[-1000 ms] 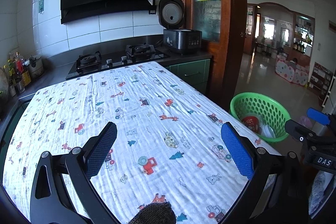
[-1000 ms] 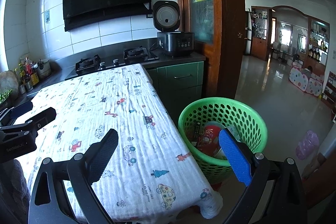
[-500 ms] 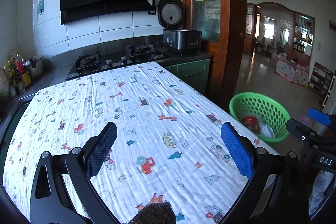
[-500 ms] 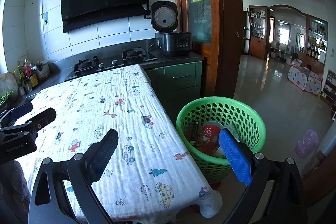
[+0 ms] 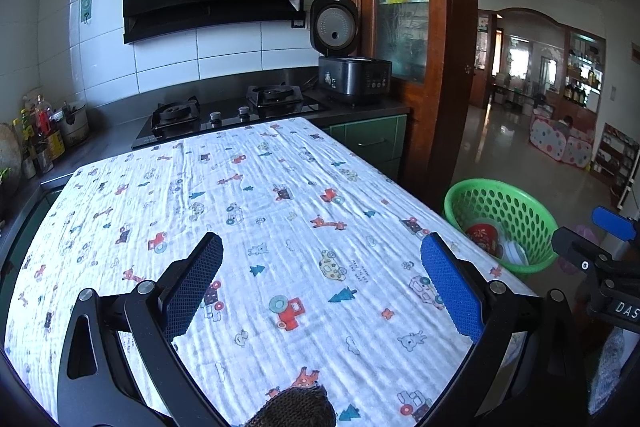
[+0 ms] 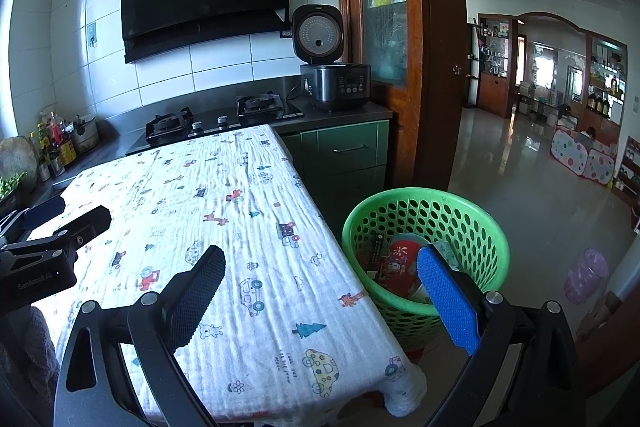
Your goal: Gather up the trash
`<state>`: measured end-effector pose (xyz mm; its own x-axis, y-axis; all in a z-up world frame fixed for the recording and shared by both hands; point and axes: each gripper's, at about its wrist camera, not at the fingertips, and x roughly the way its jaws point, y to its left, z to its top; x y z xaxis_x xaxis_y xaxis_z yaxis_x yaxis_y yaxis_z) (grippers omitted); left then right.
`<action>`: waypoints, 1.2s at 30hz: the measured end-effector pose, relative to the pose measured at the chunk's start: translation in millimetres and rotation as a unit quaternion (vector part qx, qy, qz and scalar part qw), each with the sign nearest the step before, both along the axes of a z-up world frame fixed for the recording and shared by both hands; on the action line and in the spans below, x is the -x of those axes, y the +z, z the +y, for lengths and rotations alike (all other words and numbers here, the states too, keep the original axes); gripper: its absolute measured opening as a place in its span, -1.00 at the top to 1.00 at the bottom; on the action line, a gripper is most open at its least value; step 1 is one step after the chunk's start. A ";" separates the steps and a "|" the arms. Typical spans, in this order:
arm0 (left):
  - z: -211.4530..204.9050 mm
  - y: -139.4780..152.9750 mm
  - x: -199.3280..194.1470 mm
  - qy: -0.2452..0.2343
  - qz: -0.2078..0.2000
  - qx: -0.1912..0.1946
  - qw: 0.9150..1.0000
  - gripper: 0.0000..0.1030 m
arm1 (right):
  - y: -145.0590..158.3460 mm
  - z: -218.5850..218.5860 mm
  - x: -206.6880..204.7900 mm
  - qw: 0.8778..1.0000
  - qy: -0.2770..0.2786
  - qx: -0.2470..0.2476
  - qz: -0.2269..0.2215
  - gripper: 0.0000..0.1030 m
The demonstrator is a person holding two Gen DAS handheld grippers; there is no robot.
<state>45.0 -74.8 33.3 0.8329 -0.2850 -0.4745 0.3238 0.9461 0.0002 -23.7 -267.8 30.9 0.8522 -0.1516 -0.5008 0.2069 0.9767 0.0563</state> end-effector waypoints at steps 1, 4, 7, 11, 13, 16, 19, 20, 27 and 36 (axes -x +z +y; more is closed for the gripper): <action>-0.1 -0.2 0.1 0.000 0.000 0.000 1.000 -0.90 | 0.0 0.3 -0.1 1.000 0.000 0.000 -0.001 -0.82; -0.1 -1.1 -0.1 0.000 -0.001 -0.001 1.000 -0.90 | -0.1 0.4 -0.6 1.000 -0.001 -0.001 0.000 -0.82; -0.4 -1.4 0.2 0.001 0.000 -0.002 1.000 -0.90 | -0.2 0.9 -1.0 1.000 0.000 -0.001 0.000 -0.82; -0.3 -2.8 -0.1 0.003 0.001 -0.002 1.000 -0.90 | 0.3 0.2 -0.5 1.000 0.000 -0.001 0.000 -0.82; -0.1 -3.7 -0.3 0.004 0.002 -0.002 1.000 -0.90 | 0.1 0.5 -0.5 1.000 -0.001 0.000 0.000 -0.82; 0.5 -4.8 -0.9 0.005 0.005 -0.002 1.000 -0.90 | -0.4 0.1 -0.7 1.000 0.000 -0.001 0.001 -0.82; 0.7 -4.9 -1.5 0.004 0.005 -0.003 1.000 -0.90 | -0.4 0.6 -0.4 1.000 0.001 -0.001 0.002 -0.82; 1.0 -5.2 -1.3 0.004 0.005 -0.002 1.000 -0.90 | -1.0 0.7 0.1 1.000 0.002 0.000 0.002 -0.82; -0.9 -5.5 -1.1 0.003 0.004 -0.004 1.000 -0.90 | -1.7 1.4 0.4 1.000 0.001 0.001 0.002 -0.82; -5.6 -3.8 3.1 0.001 -0.014 -0.010 1.000 -0.89 | -1.9 1.8 0.5 1.000 0.000 0.002 0.002 -0.82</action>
